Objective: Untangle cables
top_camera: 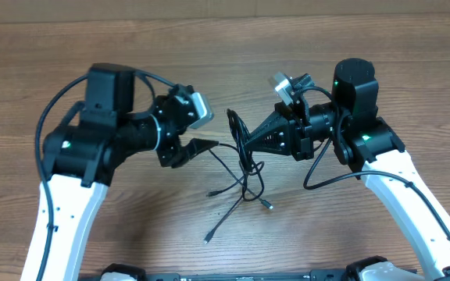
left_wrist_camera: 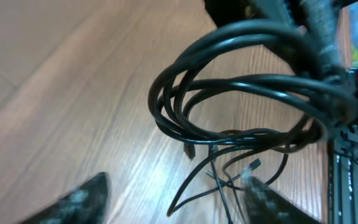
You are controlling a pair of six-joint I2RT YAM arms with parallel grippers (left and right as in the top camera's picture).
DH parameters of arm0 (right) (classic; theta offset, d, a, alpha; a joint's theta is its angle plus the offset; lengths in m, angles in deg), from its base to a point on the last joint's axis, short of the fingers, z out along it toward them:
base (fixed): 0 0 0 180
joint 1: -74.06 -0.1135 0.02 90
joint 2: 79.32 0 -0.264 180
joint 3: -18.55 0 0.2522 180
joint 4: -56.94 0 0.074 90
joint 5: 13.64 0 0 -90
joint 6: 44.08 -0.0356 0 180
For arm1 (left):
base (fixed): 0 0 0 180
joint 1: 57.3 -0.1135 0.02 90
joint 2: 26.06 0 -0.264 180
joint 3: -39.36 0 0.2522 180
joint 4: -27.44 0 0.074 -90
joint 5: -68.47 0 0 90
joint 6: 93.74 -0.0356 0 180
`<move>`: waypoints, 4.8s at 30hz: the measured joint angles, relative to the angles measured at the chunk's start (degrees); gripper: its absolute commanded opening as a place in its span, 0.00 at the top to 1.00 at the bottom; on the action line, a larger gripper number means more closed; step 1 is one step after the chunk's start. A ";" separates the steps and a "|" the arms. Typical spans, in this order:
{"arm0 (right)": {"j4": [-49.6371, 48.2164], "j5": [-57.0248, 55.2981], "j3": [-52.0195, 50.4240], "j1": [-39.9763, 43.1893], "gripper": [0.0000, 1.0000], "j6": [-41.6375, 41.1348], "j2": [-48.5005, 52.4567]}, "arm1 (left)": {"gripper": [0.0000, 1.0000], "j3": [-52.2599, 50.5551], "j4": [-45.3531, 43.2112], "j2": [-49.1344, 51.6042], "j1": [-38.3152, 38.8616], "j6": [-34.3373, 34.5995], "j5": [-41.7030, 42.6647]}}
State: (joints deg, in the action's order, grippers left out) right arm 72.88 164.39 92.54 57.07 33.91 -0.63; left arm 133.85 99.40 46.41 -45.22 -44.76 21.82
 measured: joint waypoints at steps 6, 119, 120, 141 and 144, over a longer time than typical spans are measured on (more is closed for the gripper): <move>-0.04 0.02 0.00 -1.88 0.96 0.00 0.00 | 0.08 0.00 -0.13 -3.26 -0.61 -4.50 4.52; -12.68 -0.37 -0.02 -10.47 0.67 -10.45 -1.73 | 0.43 0.00 2.21 1.81 -0.98 -28.22 28.04; -12.70 -0.39 -0.02 -10.49 0.65 -10.69 -1.73 | 0.41 0.00 2.14 1.81 -1.01 -28.15 28.22; -26.43 -4.94 -0.02 -10.86 0.48 -24.94 -2.89 | 0.44 0.00 0.57 2.56 -1.90 -27.61 31.15; -26.75 -7.89 0.00 -10.91 0.45 -25.11 -3.21 | 0.44 -0.02 0.50 2.75 -2.03 -27.78 31.17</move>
State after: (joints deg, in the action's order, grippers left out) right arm 46.12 156.50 92.54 46.16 8.80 -3.84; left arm 133.83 99.90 49.16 -47.26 -72.54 52.99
